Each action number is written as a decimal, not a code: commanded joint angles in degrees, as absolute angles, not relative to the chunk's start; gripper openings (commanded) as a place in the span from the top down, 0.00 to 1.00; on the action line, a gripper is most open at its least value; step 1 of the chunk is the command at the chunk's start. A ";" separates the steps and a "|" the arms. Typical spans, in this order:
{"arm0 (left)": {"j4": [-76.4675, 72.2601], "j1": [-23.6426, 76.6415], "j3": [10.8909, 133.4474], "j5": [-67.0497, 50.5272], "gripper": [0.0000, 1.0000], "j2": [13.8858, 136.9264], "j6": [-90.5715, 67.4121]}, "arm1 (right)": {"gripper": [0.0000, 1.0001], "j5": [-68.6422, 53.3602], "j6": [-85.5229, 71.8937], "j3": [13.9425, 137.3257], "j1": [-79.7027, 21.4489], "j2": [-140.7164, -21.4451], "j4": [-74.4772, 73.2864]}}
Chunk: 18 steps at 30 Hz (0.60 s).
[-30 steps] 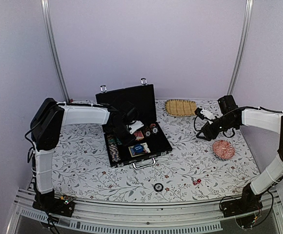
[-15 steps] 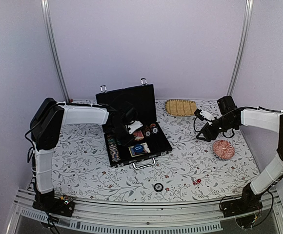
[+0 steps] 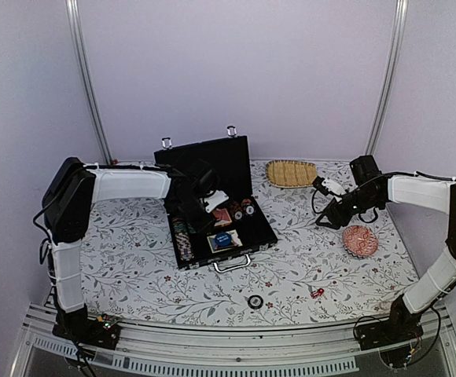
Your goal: Pack up texas hold em set
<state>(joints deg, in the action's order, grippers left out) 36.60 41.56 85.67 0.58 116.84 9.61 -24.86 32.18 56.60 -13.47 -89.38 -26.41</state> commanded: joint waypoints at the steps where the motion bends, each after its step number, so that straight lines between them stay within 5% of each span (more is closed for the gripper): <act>1: 35.40 41.11 85.39 -1.74 0.71 109.45 8.95 | 0.42 -27.55 33.70 57.70 -13.27 -87.28 -29.52; 18: 26.81 46.89 79.50 -6.19 0.70 100.87 2.92 | 0.48 -15.64 48.60 46.05 -34.19 -76.55 -43.19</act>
